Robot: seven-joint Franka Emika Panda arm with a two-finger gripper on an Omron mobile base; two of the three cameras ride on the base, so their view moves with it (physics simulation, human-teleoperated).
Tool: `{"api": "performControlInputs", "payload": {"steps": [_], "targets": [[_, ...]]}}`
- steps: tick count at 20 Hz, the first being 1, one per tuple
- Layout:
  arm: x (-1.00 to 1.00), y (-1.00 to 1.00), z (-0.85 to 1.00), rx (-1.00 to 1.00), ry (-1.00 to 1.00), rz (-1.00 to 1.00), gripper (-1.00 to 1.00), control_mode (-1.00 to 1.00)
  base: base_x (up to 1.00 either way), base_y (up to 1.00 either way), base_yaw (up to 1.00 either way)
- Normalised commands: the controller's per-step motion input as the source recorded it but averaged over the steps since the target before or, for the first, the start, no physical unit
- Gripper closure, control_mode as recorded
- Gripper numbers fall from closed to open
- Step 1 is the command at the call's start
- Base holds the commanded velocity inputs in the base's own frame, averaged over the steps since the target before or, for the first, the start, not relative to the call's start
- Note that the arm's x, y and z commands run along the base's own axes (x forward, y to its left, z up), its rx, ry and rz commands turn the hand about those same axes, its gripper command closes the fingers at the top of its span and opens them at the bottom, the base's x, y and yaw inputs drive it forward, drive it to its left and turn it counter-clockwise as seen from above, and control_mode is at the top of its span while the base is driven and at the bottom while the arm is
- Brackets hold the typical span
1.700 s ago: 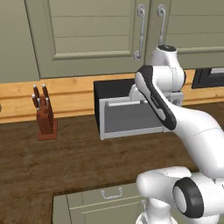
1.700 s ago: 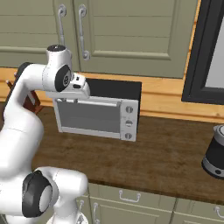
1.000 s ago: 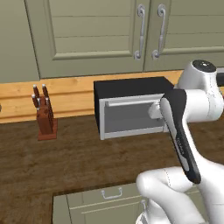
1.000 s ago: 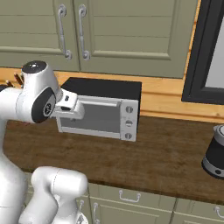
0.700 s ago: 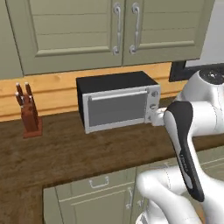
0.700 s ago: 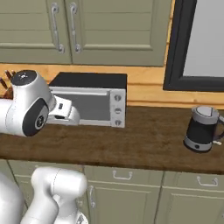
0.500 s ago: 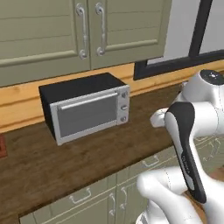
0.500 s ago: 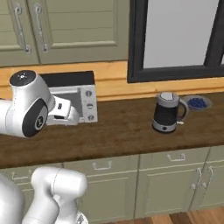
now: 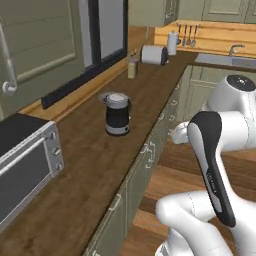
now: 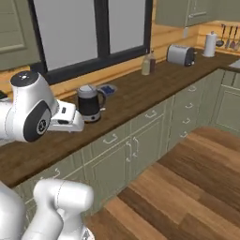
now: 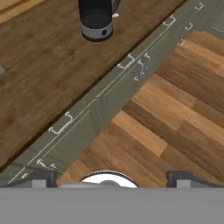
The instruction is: Navigate to the stand mixer.
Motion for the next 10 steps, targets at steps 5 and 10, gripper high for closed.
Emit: {"api": "performControlInputs", "payload": {"steps": [5, 10], "targets": [[0.0, 0.0, 0.0, 0.0, 0.0, 0.0, -1.0, 1.0, 0.0, 0.0, -0.98], [0.0, 0.0, 0.0, 0.0, 0.0, 0.0, -1.0, 1.0, 0.0, 0.0, -0.94]]}}
